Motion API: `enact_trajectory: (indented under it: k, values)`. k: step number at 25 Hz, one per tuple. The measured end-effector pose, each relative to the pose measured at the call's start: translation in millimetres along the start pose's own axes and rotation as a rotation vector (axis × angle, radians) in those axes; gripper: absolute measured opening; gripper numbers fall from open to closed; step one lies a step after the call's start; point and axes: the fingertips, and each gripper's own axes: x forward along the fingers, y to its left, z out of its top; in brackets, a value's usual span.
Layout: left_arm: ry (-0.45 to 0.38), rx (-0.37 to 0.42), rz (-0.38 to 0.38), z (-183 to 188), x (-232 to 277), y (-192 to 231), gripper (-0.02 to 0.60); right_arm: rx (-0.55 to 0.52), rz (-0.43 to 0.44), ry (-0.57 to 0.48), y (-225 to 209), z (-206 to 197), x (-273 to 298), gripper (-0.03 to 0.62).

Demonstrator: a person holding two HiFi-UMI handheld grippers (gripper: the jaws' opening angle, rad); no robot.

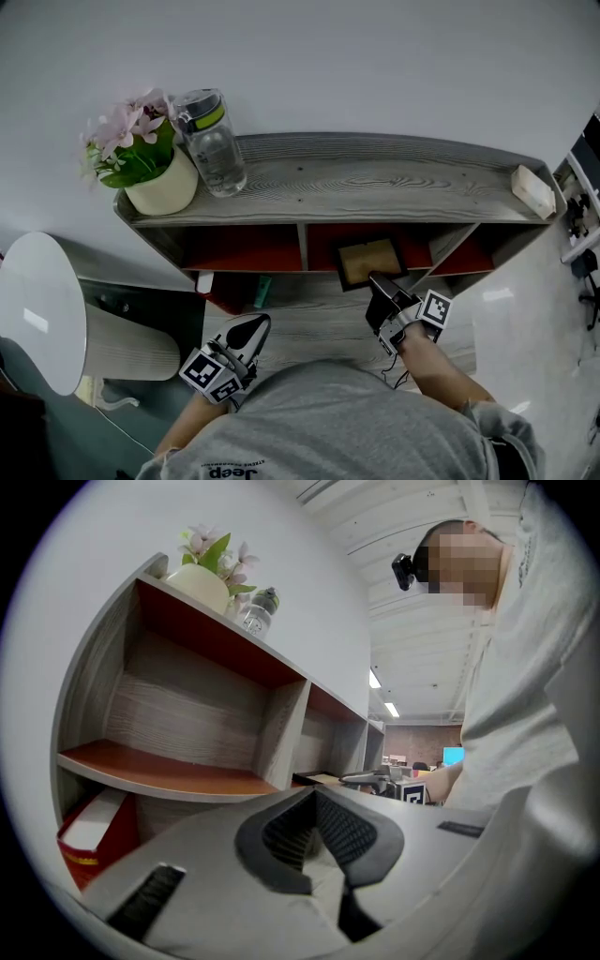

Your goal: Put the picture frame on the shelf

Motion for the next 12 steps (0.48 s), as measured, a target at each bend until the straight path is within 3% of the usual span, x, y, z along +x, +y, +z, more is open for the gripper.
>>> enact_trajectory:
  k: [7, 8, 10, 12]
  values:
    - [0.000, -0.007, 0.002, -1.9, 1.5, 2.3, 0.009, -0.014, -0.018, 0.007, -0.1, 0.6, 6.7, 0.100]
    - [0.001, -0.008, 0.000, -2.3, 2.0, 1.9, 0.009, -0.025, -0.017, 0.024, 0.1, -2.2, 7.0, 0.117]
    - [0.002, -0.009, -0.003, -3.2, 2.8, 1.1, 0.009, -0.058, -0.014, 0.073, -0.1, -10.0, 7.2, 0.212]
    - [0.004, -0.009, -0.006, -4.1, 3.6, -0.3, 0.009, -0.110, -0.029, 0.126, -2.0, -18.5, 5.5, 0.246]
